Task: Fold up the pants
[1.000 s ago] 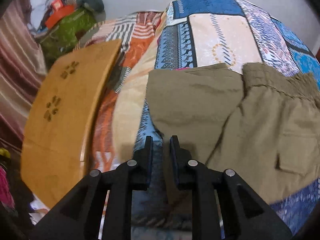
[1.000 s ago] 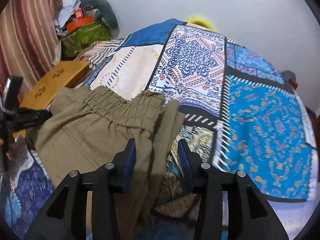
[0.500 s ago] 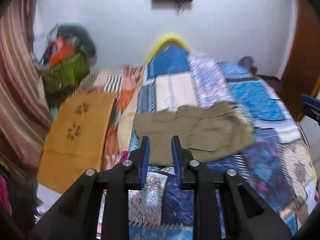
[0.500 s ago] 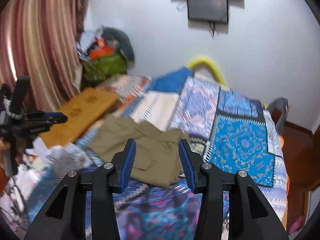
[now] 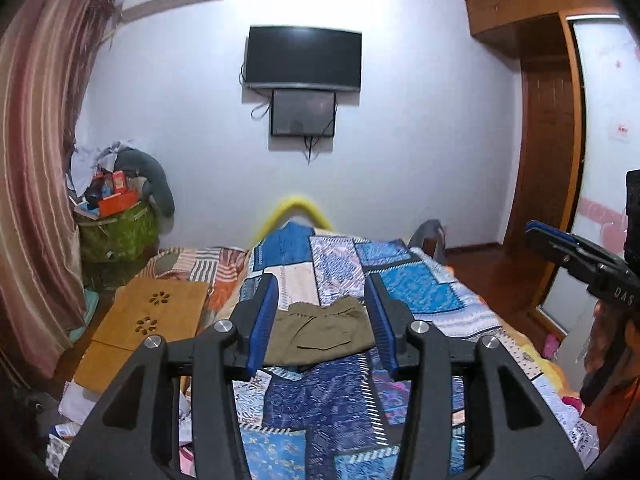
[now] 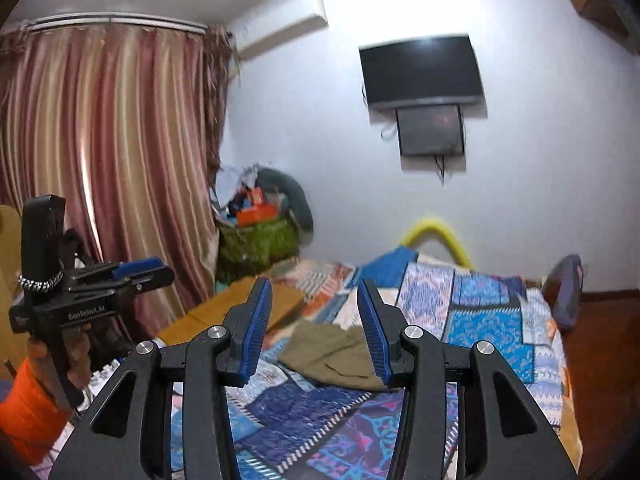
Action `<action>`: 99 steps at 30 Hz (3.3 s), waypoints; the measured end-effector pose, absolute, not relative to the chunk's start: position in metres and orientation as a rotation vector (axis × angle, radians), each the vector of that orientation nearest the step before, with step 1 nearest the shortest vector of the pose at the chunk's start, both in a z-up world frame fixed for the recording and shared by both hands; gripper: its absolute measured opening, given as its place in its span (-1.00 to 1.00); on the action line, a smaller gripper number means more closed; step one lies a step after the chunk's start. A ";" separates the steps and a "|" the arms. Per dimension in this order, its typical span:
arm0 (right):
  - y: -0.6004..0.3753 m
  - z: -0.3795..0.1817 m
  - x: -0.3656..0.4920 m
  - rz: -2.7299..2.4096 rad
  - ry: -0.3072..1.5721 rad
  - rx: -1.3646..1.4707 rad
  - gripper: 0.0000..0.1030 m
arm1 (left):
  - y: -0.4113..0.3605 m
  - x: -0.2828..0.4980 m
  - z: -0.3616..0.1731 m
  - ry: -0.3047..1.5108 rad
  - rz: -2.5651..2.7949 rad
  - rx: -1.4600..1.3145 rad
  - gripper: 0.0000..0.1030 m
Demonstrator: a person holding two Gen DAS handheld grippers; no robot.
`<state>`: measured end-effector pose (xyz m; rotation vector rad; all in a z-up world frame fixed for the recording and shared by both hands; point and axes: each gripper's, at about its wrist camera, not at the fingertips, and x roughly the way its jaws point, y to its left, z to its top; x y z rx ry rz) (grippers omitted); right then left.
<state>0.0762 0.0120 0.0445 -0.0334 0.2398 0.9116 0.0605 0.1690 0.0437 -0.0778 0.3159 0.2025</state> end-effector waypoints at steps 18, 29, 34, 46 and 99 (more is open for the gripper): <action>0.024 0.027 0.043 0.769 0.183 -0.025 0.88 | 0.148 0.019 0.034 0.223 0.241 -0.053 0.97; 0.016 0.017 0.034 0.736 0.201 -0.029 1.00 | 0.146 0.024 0.024 0.243 0.233 -0.037 0.99; 0.012 0.018 0.032 0.729 0.199 -0.035 1.00 | 0.146 0.027 0.023 0.244 0.232 -0.038 1.00; 0.009 0.017 0.031 0.726 0.213 -0.039 1.00 | 0.149 0.029 0.020 0.249 0.238 -0.044 1.00; 0.009 0.014 0.036 0.717 0.239 -0.033 1.00 | 0.152 0.034 0.011 0.276 0.199 -0.080 1.00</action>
